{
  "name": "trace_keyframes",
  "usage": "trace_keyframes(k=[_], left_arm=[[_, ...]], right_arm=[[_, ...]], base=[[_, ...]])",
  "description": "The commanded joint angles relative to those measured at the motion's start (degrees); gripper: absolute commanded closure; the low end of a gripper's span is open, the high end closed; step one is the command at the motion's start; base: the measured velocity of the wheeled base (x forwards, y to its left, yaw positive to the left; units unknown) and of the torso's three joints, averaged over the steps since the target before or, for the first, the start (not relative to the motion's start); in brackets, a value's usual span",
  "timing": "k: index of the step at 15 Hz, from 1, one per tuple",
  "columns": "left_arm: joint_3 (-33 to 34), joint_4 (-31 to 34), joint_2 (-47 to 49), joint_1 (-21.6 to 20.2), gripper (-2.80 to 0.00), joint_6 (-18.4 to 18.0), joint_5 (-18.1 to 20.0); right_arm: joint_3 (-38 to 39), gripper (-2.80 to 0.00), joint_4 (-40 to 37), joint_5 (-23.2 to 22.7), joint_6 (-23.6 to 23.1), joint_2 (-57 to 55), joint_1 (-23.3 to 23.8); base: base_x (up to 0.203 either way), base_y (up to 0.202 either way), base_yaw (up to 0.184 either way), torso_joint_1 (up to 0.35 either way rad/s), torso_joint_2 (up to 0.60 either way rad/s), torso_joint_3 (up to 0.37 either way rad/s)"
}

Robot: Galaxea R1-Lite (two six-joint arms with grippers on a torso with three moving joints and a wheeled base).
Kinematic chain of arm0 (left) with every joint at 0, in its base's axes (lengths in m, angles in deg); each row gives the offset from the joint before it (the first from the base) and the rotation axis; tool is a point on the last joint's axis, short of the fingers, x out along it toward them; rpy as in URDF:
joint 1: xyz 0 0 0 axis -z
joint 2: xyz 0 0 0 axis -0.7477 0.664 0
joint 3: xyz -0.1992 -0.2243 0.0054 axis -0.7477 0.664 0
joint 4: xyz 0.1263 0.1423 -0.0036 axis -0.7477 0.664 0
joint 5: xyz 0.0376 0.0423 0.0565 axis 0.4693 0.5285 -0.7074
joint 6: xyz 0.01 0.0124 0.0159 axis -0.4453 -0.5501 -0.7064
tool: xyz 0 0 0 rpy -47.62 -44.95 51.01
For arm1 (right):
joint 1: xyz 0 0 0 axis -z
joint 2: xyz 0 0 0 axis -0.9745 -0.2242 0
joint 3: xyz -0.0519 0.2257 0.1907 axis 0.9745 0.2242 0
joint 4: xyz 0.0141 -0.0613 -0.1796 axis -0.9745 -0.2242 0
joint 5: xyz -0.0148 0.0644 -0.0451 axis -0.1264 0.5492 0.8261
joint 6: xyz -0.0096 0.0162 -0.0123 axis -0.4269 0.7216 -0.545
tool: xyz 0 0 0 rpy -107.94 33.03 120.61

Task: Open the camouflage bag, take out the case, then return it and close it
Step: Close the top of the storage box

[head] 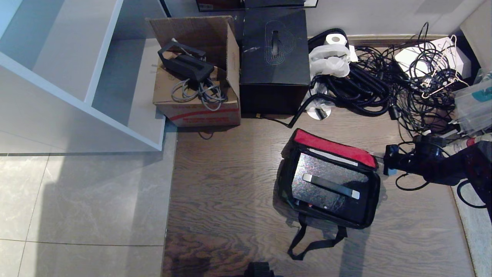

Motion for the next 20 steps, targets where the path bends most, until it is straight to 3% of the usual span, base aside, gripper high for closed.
trace_keyframes(k=[1,5,13,16,17,20], left_arm=[[0.0,0.0,-0.2,0.0,0.00,0.0,0.0],[0.0,0.0,-0.2,0.0,0.00,0.0,0.0],[0.0,0.0,-0.1,0.0,0.00,0.0,0.0],[0.0,0.0,-0.1,0.0,0.00,0.0,0.0],[0.0,0.0,-0.1,0.0,0.00,0.0,0.0],[0.0,0.0,-0.1,0.0,0.00,0.0,0.0]], right_arm=[[2.8,0.00,0.4,-0.5,-1.0,5.6,0.3],[17.8,0.00,2.4,-1.2,-16.9,15.7,0.8],[47.1,0.00,8.5,-6.3,-28.0,37.3,0.0],[58.7,0.00,9.1,-7.4,-35.3,43.8,-2.0],[61.9,0.00,9.0,-7.5,-38.4,45.5,-2.7],[67.6,0.00,7.4,-7.1,-55.4,48.2,-3.1]], base=[[0.000,0.000,0.000,0.000,0.00,0.000],[0.000,0.000,0.000,0.000,0.00,0.000],[0.000,0.000,0.000,0.000,0.00,0.000],[0.000,0.000,0.000,0.000,0.00,0.000],[0.000,0.000,0.000,0.000,0.00,0.000],[0.000,0.000,0.000,0.000,0.00,0.000]])
